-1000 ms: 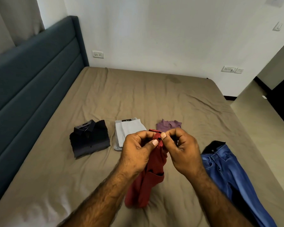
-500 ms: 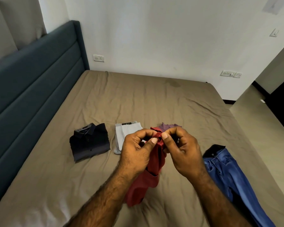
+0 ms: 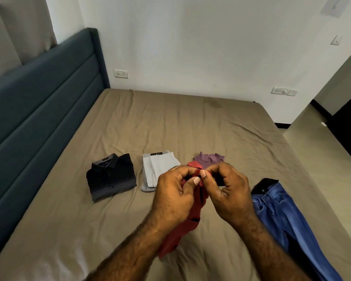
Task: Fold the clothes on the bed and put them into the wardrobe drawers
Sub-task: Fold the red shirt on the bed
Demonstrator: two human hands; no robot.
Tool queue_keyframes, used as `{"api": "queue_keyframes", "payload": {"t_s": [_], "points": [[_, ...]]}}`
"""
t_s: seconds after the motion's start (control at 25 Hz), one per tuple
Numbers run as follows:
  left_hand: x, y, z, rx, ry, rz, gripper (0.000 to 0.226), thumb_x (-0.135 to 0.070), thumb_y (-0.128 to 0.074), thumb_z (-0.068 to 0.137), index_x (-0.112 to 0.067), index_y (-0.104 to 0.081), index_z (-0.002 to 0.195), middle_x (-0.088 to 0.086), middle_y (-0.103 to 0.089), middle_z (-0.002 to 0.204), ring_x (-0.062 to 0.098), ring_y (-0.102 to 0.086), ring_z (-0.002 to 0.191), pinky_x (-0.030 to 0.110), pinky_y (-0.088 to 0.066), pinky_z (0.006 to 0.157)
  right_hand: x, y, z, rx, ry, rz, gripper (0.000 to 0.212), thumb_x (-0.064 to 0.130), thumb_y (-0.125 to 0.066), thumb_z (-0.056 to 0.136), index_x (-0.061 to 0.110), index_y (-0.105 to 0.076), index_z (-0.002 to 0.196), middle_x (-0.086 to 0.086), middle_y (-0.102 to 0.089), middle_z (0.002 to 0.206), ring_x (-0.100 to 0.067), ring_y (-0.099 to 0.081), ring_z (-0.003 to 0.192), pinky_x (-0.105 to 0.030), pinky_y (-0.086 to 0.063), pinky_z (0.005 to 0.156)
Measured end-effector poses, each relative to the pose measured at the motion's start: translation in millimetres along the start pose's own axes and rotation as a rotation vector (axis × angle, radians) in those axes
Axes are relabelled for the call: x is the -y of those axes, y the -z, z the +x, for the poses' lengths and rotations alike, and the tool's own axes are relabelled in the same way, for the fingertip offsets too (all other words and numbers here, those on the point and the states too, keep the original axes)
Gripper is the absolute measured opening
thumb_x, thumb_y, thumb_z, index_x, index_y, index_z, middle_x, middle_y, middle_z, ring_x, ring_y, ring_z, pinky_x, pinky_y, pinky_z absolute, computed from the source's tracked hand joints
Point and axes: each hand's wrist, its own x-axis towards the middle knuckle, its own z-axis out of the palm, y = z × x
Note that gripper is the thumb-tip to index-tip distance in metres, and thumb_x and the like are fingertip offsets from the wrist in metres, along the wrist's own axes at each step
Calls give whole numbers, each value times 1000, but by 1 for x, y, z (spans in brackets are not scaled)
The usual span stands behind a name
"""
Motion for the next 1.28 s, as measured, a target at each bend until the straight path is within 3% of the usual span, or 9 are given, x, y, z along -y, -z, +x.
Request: {"api": "queue_keyframes", "payload": {"t_s": [0.28,0.4,0.56,0.68,0.8,0.88,1.0,1.2,1.28], "points": [[-5,2,0,-26,-364,332,11,-16,-63,95,-24,-71,97,-17,-65,93,7,-60,91,41,-51,84,14,6,-3,17,-195,300,20,28,-63,98,12,-70,89,-6,-70,73,-16,-65,59,-33,-56,53],[3,7,-1,-58,-463,275,12,-15,-64,97,-20,-74,100,-14,-69,96,10,-63,94,38,-51,87,17,4,-1,103,-435,626,30,31,-67,98,5,-66,82,-10,-61,65,-18,-52,53,-29,-48,52],[7,-9,-14,-68,11,-417,12,-22,-68,99,-15,-76,102,13,-77,99,36,-75,91,57,-61,86,25,2,11,246,-695,982,26,24,-70,96,6,-62,79,-7,-44,61,-11,-39,45,-25,-37,44],[-2,-9,-7,50,290,-766,10,-18,-71,95,-11,-76,95,22,-73,95,38,-71,85,53,-59,87,20,8,12,226,-434,531,30,26,-64,103,7,-64,80,-5,-55,62,-15,-48,52,-35,-44,48],[-4,12,15,194,94,-246,6,-20,-71,98,-20,-74,93,3,-73,85,20,-67,79,32,-56,74,5,13,16,87,-106,-72,18,28,-65,103,21,-68,87,8,-65,72,-11,-64,65,-35,-56,58],[-14,10,25,214,142,-158,6,-15,-69,102,-12,-71,97,2,-71,74,19,-65,67,30,-55,63,7,9,18,-10,-165,64,8,21,-67,102,23,-69,95,10,-69,79,-13,-69,72,-37,-61,61],[-38,-3,32,100,286,-299,11,-8,-67,101,3,-66,100,18,-70,73,25,-67,61,30,-57,55,14,2,3,-146,-191,153,18,11,-71,97,27,-65,101,13,-68,86,-9,-69,76,-21,-58,63],[-61,-9,48,-15,290,-389,10,-6,-69,99,3,-64,99,24,-73,80,28,-71,61,32,-61,56,-6,6,-26,-73,-205,158,19,33,-85,86,30,-70,97,15,-71,87,-10,-71,82,-23,-58,69],[-65,-15,47,-7,252,-402,9,-5,-70,98,1,-64,98,24,-74,81,29,-73,64,32,-62,58,-14,6,-14,-92,-218,155,13,24,-82,89,31,-72,94,17,-73,83,-7,-72,77,-20,-57,65]]}}
